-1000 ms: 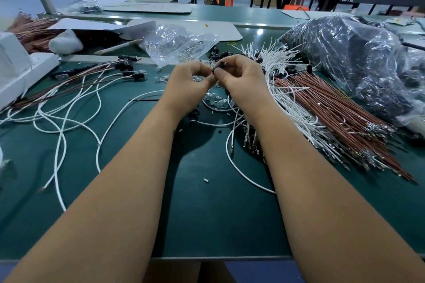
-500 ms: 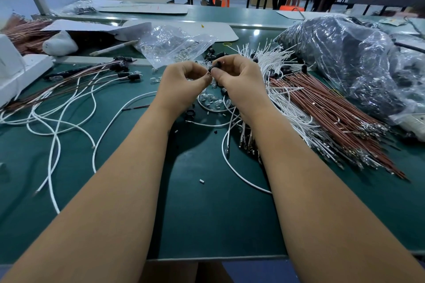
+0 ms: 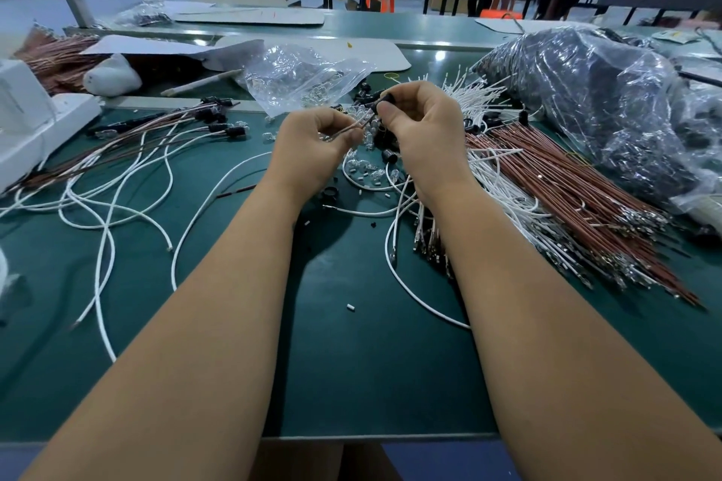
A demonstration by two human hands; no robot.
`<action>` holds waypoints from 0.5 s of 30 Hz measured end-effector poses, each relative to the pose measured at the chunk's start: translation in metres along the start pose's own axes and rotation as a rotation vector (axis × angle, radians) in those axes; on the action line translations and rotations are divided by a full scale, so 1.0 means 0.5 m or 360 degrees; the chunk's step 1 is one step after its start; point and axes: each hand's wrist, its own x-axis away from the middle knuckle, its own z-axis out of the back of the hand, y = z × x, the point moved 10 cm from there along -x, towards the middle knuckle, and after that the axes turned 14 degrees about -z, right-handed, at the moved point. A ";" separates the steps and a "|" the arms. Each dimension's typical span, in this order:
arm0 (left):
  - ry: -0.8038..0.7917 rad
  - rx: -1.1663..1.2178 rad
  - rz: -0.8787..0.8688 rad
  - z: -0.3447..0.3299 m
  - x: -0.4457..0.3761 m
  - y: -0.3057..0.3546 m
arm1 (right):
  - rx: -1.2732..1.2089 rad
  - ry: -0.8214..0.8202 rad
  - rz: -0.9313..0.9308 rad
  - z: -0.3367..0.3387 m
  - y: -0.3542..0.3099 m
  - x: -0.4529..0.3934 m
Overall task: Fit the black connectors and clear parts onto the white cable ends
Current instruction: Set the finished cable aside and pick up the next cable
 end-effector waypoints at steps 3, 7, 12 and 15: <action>0.0036 -0.0019 -0.0004 0.009 0.002 -0.001 | 0.0041 -0.0001 0.0055 -0.005 -0.012 0.004; 0.0194 0.0033 0.0013 0.031 0.001 0.000 | 0.0054 -0.0089 0.0134 -0.014 -0.027 0.008; 0.0255 0.0297 -0.0059 0.031 -0.004 0.014 | 0.0121 -0.0132 0.0209 -0.025 -0.031 0.019; 0.0264 0.0367 -0.0070 0.029 -0.003 0.011 | 0.0084 -0.0150 0.0212 -0.028 -0.031 0.021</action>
